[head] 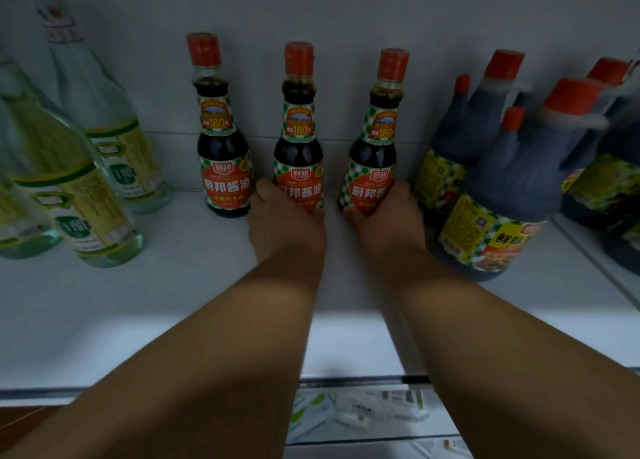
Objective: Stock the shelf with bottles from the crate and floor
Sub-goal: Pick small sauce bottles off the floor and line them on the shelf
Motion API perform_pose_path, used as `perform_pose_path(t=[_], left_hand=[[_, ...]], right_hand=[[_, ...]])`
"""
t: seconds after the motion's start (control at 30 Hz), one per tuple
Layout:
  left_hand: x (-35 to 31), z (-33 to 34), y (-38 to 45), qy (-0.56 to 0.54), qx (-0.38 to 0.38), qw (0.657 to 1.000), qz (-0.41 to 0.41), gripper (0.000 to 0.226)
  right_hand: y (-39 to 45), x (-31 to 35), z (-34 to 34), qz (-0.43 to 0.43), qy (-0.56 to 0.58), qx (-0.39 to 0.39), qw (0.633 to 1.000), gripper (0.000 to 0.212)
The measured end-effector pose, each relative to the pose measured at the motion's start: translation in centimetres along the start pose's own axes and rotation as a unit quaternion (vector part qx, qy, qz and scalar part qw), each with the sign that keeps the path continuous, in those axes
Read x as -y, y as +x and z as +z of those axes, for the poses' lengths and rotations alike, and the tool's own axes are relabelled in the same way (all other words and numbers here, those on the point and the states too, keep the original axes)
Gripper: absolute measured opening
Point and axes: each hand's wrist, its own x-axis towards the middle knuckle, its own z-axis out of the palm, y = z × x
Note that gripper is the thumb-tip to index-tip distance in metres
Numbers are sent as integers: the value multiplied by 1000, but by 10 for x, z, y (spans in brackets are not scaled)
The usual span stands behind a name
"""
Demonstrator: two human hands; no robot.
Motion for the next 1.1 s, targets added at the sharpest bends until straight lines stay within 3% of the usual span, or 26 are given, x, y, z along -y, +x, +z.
perform_pose_path(t=[0.27,1.1], left_hand=[[2,4,3,23,-8,1000,9,68],[-3,4,-1,31,-19,999,-2,68]], right_hand=[[8,5,0,7,17,0,1000,74],[2,5,3,15,24,-22,999,73]])
